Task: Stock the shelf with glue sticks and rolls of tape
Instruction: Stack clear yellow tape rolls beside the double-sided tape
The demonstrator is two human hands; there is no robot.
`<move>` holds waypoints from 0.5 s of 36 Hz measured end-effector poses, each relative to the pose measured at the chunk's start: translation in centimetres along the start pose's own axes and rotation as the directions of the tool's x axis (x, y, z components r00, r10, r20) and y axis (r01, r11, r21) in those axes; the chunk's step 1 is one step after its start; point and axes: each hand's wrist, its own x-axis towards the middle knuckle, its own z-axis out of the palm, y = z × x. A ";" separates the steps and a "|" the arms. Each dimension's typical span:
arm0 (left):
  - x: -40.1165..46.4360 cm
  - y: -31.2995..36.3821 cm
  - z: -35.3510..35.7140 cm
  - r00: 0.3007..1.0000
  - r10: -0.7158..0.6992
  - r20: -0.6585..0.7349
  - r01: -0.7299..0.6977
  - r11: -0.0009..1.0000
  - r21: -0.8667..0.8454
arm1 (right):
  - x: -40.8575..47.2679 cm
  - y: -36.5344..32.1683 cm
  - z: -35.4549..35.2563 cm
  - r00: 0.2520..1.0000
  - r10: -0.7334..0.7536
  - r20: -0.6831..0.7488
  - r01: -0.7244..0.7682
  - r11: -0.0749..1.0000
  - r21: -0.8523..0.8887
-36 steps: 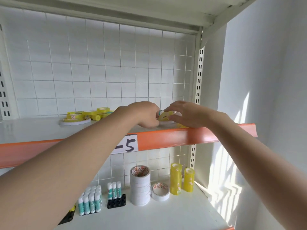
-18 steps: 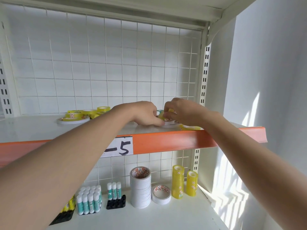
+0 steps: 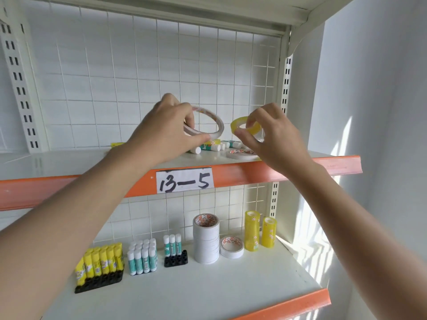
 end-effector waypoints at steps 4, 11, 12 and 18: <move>-5.5 0.1 -3.0 0.989 0.045 -0.141 -0.053 0.997 -0.051 | -2.7 -3.5 -1.5 0.992 0.006 -0.129 0.012 0.990 0.138; -16.7 -1.2 -4.1 0.990 0.045 -0.130 -0.072 0.976 -0.208 | -10.5 -9.4 -1.9 0.997 -0.031 -0.071 0.040 0.992 0.124; -18.1 -1.6 -3.7 0.993 0.044 -0.113 -0.068 0.973 -0.220 | -11.7 -10.1 -1.5 0.999 -0.016 -0.050 0.021 0.993 0.116; -23.9 -4.6 -0.3 1.000 -0.018 0.000 0.018 0.961 -0.276 | -17.7 -12.1 1.3 0.998 0.011 0.064 -0.016 0.997 0.077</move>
